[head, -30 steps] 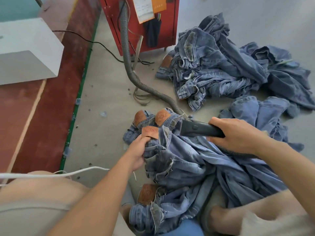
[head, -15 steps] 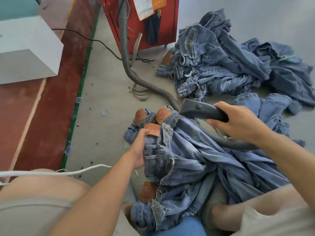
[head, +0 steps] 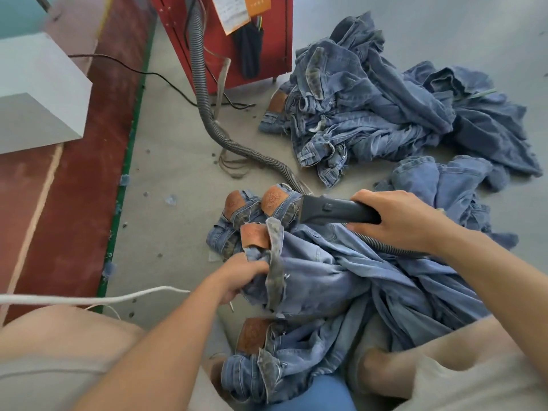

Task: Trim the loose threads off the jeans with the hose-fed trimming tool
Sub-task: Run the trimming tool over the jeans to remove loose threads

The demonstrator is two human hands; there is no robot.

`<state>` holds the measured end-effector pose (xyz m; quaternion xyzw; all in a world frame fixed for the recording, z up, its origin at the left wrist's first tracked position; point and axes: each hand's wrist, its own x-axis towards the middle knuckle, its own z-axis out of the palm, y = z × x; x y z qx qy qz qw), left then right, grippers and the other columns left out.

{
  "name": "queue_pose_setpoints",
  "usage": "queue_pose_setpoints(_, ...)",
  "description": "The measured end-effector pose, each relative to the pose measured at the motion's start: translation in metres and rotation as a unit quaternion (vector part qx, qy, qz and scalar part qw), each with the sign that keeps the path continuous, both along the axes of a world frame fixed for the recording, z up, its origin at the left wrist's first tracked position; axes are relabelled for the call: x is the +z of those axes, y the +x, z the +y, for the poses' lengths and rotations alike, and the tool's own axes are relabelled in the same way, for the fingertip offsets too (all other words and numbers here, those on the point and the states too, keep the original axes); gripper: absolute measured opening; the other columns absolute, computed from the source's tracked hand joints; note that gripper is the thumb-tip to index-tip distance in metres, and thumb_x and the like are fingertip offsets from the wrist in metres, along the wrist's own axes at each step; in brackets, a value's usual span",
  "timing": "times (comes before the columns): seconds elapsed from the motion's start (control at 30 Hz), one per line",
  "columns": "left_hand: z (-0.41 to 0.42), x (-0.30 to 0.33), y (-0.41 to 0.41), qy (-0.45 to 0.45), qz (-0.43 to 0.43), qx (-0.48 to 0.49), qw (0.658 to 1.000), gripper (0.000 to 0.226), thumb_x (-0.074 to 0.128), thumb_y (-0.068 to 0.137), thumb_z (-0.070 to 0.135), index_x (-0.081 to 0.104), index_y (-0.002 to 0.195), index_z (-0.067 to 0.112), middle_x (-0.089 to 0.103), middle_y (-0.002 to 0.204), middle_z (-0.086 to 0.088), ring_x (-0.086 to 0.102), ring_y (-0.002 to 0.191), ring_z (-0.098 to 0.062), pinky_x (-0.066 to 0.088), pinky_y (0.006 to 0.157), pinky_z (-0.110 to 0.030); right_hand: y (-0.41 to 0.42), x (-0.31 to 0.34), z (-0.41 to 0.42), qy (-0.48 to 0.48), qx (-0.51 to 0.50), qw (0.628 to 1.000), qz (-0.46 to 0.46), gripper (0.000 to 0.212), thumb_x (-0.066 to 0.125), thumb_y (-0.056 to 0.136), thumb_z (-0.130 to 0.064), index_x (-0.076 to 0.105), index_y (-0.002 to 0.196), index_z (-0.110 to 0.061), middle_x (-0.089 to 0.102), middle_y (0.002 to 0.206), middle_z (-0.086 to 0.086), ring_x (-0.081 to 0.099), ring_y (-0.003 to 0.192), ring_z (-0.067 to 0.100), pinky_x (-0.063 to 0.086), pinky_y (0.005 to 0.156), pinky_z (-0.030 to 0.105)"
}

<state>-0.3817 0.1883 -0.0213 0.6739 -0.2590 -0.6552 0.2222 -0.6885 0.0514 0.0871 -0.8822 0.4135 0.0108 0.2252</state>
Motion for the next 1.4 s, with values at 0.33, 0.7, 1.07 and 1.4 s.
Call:
queue_pose_setpoints(0.33,-0.034,0.011,-0.01,0.052,-0.049,-0.009,0.997,0.134,0.1,0.058,0.04,0.012,0.156,0.015,0.051,0.138,-0.006,0.059,0.123,-0.034,0.052,0.102,-0.05,-0.023,0.012,-0.002,0.006,-0.043,0.998,-0.049,0.04,0.062,0.085,-0.064,0.058,0.11,-0.033,0.066,0.082,-0.015,0.061,0.078,0.01,0.045,0.071,0.034)
queue_pose_setpoints(0.7,-0.033,0.021,-0.001,-0.01,0.291,0.114,0.95,0.028,0.049,0.098,-0.01,0.069,0.117,-0.006,0.07,0.12,-0.029,0.073,0.105,-0.037,0.061,0.083,-0.044,-0.014,0.01,-0.001,0.062,0.047,0.997,0.027,0.03,0.068,0.089,-0.056,0.055,0.114,-0.044,0.063,0.088,-0.017,0.059,0.082,0.006,0.049,0.077,0.036)
queue_pose_setpoints(1.07,-0.034,0.026,-0.012,-0.002,0.246,0.172,0.954,0.04,0.04,0.099,-0.012,0.047,0.137,-0.018,0.057,0.129,-0.036,0.066,0.103,-0.039,0.062,0.085,-0.046,0.021,0.001,0.026,0.039,0.081,0.996,-0.011,0.03,0.062,0.092,-0.059,0.057,0.112,-0.037,0.063,0.092,-0.017,0.06,0.083,0.012,0.051,0.076,0.038)
queue_pose_setpoints(1.4,-0.038,0.032,-0.012,0.003,0.279,0.175,0.944,0.04,0.039,0.101,-0.008,0.049,0.138,-0.017,0.062,0.129,-0.032,0.068,0.11,-0.039,0.06,0.089,-0.047,0.025,0.005,0.022,0.056,0.086,0.994,0.046,0.035,0.058,0.09,-0.068,0.054,0.112,-0.041,0.063,0.088,-0.016,0.062,0.085,0.017,0.054,0.077,0.042)
